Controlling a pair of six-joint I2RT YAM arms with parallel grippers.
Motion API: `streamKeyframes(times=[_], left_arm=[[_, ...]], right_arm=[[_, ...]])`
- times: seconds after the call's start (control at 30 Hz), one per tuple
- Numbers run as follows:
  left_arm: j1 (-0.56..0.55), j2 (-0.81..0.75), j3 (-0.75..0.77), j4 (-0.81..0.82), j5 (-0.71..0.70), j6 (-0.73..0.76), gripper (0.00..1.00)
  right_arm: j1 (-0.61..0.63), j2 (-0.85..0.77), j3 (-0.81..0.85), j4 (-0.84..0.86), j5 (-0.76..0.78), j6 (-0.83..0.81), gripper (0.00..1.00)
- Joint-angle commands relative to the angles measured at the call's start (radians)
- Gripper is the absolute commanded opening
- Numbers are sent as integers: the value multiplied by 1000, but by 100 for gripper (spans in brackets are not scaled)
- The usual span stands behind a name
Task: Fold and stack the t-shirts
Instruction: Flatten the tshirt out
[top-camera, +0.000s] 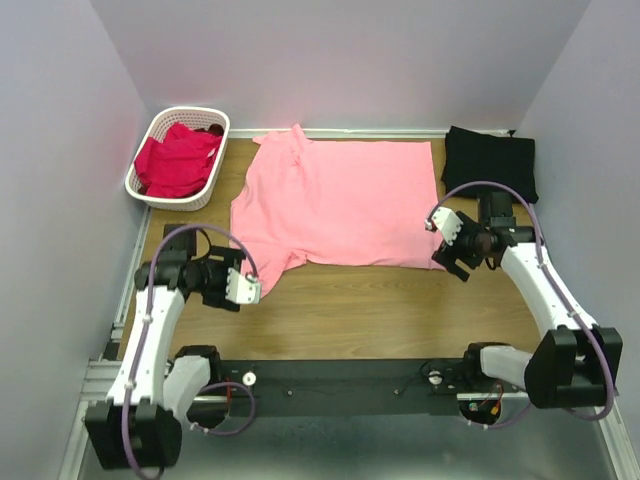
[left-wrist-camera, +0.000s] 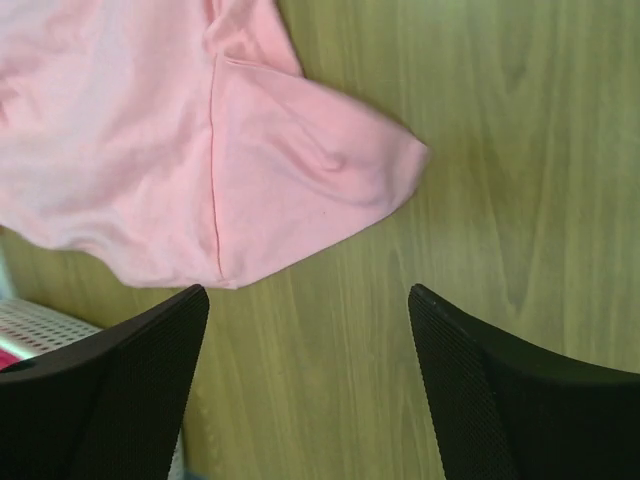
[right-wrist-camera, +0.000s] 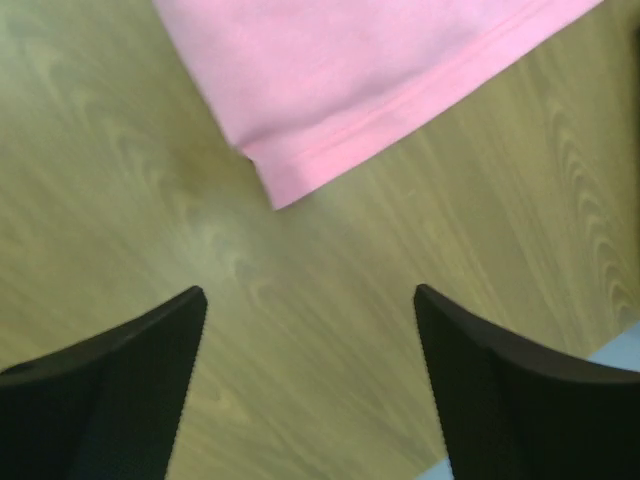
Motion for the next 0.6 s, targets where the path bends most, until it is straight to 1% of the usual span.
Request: streamKeyframes(times=[0.0,0.03,0.07,0.1,0.13,0.17,0.2,0.23,0.27,0.3,0.33,0.37,0.4,0.43,0.47,0.5,0.53,0.57], left_arm=[[-14,-177,-34,-133,-50,190,90],[-12,-196,-33,-131,-50,195,90],[-12,-204,-28,-110,-40,164,89],[-14,-192,-13,-84,-11,117,87],[-14,-134,-2,-53,9,65,86],[-14,-94,11,18,31,-65,80],[-17,-48,53,62,75,-139,75],[-21,4,82,95,98,-210,70],[-25,117,114,135,118,-285,64],[-70,178,149,146,132,-349,57],[-89,234,224,151,152,-461,57],[-113,325,251,171,155,-511,57],[-141,356,268,204,152,-558,53],[-193,377,274,246,114,-671,52],[-222,411,268,342,87,-712,50],[-262,427,248,397,7,-758,46],[-278,446,242,453,-40,-804,45],[-284,503,240,520,-83,-856,44]], right_arm=[[-6,-59,17,-153,-14,-66,100],[-4,-52,35,-161,-31,-52,100],[-4,-35,60,-163,-40,-35,100],[-6,-9,101,-163,-49,9,100],[-4,58,129,-161,-62,34,99],[-6,107,155,-161,-71,63,95],[-4,150,208,-163,-79,121,93],[-4,239,235,-166,-94,150,90],[-6,278,259,-167,-100,184,84],[-4,312,287,-170,-106,239,81],[-4,348,327,-173,-117,262,77],[-4,397,342,-175,-115,284,71],[-3,425,353,-174,-114,316,69],[-1,448,370,-174,-108,328,67],[0,494,376,-169,-100,339,65],[2,519,384,-164,-92,360,65],[2,540,393,-161,-86,373,64],[3,565,408,-149,-74,388,61]])
